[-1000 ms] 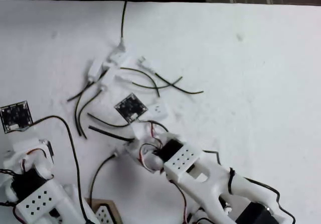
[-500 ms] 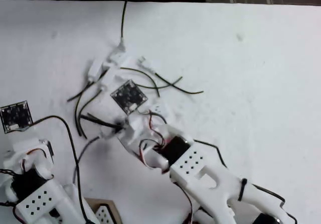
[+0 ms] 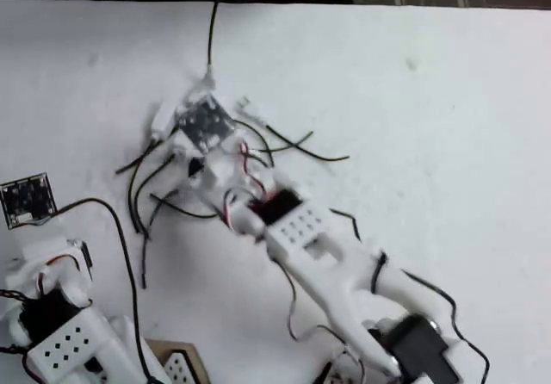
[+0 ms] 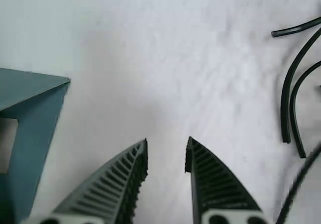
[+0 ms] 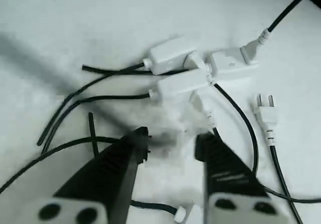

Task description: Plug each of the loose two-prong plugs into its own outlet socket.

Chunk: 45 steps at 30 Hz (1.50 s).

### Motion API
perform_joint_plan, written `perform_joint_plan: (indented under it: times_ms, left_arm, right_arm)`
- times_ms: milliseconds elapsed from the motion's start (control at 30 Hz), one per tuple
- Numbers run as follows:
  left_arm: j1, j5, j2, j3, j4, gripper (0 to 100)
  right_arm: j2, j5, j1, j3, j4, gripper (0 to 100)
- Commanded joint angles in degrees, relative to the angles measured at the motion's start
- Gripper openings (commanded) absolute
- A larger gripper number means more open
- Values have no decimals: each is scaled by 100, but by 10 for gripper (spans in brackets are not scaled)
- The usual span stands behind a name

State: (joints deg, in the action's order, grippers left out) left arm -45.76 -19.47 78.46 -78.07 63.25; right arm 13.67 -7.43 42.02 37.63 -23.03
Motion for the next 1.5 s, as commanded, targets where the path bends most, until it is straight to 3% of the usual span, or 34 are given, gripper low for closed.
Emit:
perform_joint_plan:
  times_ms: [0, 300, 567, 867, 1067, 1233, 1467]
  left_arm:
    - [-40, -53, 40, -35, -167, 146]
    - [-40, -53, 40, -44, -193, 146]
    - [-40, -53, 40, -44, -193, 146]
    - [-31, -53, 40, -44, -193, 146]
    - [-31, -53, 40, -44, -193, 146]
    - [-31, -53, 40, -44, -193, 146]
    - [-31, -53, 40, -53, -193, 146]
  right_arm:
    - [-13, -53, -224, -668, -620, 259]
    - [-286, -114, -1912, -941, -1218, 228]
    - [-1569, -1002, -2738, -949, -1332, 228]
    - [-2211, -1714, -2905, -949, -655, 227]
    - [-2695, -1767, -2923, -1125, -708, 220]
    - [-3037, -1767, -3046, -1582, -998, 19]
    - [-2369, -1767, -3407, -1591, -1815, 16]
